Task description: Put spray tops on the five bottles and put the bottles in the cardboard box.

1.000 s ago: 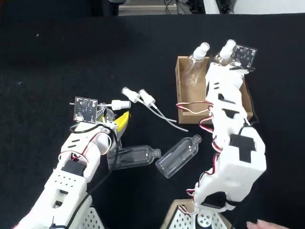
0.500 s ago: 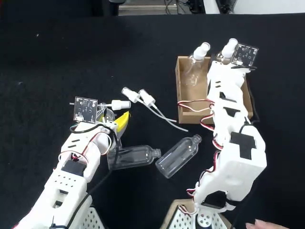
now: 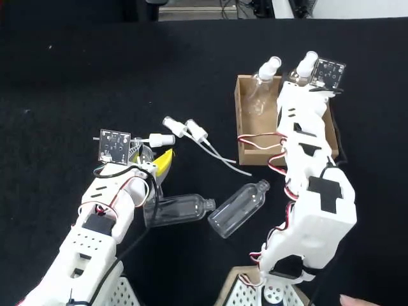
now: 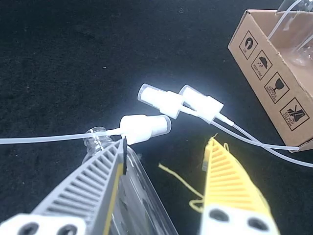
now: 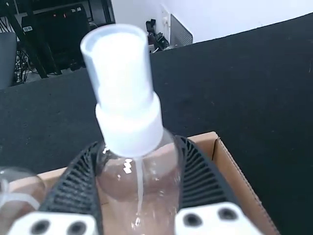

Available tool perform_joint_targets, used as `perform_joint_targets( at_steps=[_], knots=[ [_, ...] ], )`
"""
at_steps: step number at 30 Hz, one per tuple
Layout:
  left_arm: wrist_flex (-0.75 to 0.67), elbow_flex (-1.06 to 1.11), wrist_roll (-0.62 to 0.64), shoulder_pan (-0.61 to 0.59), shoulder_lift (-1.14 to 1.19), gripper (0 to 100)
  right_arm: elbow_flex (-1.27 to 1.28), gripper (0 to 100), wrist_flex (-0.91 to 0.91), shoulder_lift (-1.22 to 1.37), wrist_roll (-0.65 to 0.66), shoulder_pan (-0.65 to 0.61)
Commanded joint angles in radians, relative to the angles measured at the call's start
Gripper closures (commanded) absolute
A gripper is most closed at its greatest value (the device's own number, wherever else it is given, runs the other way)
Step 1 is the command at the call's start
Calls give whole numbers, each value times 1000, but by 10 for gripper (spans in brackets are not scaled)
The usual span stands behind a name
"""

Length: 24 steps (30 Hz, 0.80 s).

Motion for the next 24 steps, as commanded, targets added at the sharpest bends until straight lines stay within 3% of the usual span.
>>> perform_joint_targets(
  at_steps=[1,5,11,19,24],
  knots=[
    [-25,-8,6,5,-14,747,-47,921,37,-15,9,9],
    [-25,-8,6,5,-14,747,-42,794,43,-15,8,8],
    [-25,-8,6,5,-14,747,-41,833,43,-15,8,8],
    [-25,-8,6,5,-14,747,-45,738,126,-41,3,8],
    [-25,-8,6,5,-14,747,-41,736,158,-64,2,8]
  ],
)
